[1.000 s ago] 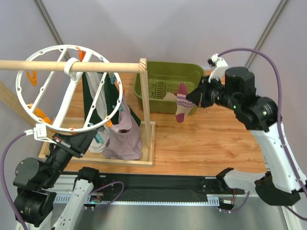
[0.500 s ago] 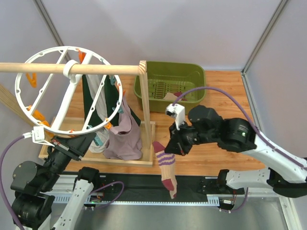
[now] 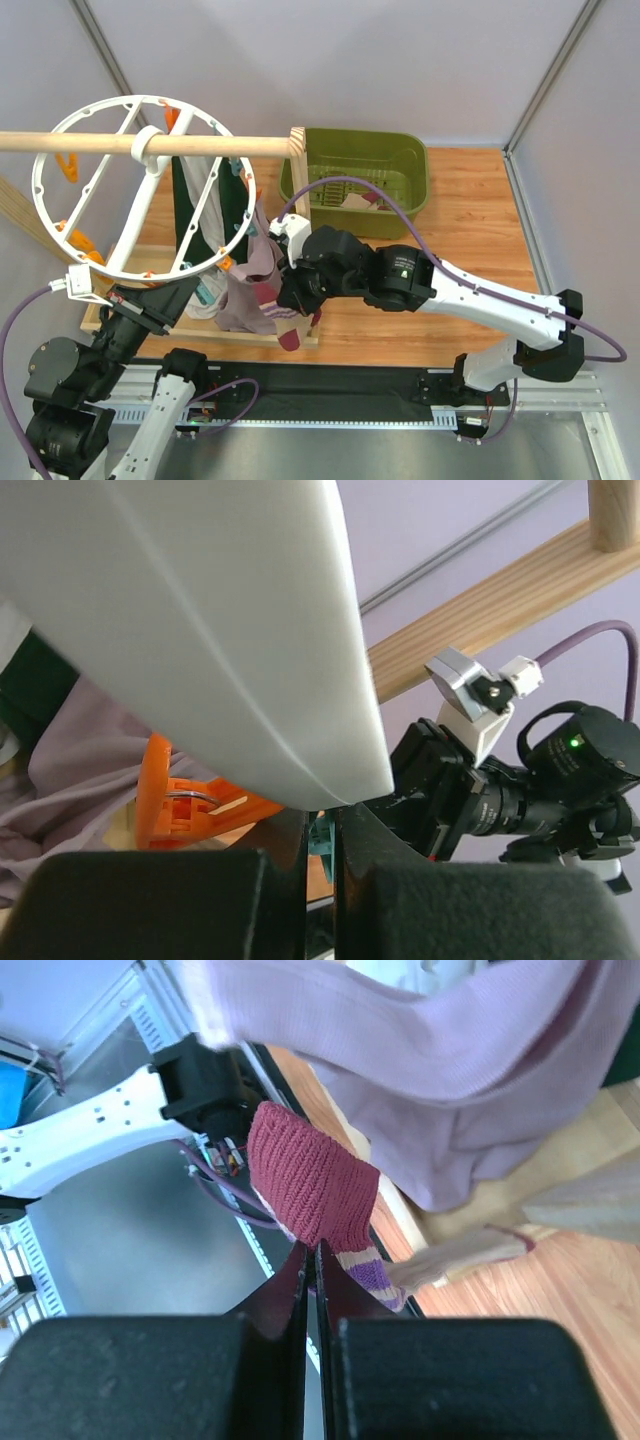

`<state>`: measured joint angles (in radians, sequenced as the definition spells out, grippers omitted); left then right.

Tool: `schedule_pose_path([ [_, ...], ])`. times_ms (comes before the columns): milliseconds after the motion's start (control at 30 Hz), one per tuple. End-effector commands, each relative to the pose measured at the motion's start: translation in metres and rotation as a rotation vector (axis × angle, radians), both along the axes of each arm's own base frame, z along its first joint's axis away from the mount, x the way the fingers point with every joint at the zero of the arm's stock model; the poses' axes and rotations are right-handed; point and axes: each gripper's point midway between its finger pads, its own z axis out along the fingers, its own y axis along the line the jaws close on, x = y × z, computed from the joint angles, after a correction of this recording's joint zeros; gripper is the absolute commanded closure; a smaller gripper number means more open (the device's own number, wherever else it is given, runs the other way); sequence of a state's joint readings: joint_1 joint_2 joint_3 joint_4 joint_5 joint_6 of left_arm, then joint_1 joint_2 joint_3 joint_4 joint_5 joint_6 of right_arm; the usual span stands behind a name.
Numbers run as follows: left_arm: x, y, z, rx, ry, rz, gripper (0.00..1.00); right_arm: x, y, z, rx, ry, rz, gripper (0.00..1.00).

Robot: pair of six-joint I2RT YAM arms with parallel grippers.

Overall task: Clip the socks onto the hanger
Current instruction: Clamp the sock onto the hanger.

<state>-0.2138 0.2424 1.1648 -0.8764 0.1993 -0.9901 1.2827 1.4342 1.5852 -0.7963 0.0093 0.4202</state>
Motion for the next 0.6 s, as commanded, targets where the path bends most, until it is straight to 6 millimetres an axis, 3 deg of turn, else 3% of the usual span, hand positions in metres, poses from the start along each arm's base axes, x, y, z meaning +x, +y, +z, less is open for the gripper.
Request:
schedule_pose_path([
  [0,0.000,0.000,-0.044,0.008,0.187,0.008,1.00,-0.019,0.027,0.051,0.151,-0.065,0.106,1.00],
  [267,-0.001,0.000,-0.045,0.003,0.194,0.005,1.00,-0.043,0.045,0.062,0.168,-0.080,0.216,1.00],
  [567,-0.003,-0.001,-0.045,-0.003,0.189,-0.002,1.00,-0.041,0.056,0.064,0.173,-0.090,0.216,1.00],
])
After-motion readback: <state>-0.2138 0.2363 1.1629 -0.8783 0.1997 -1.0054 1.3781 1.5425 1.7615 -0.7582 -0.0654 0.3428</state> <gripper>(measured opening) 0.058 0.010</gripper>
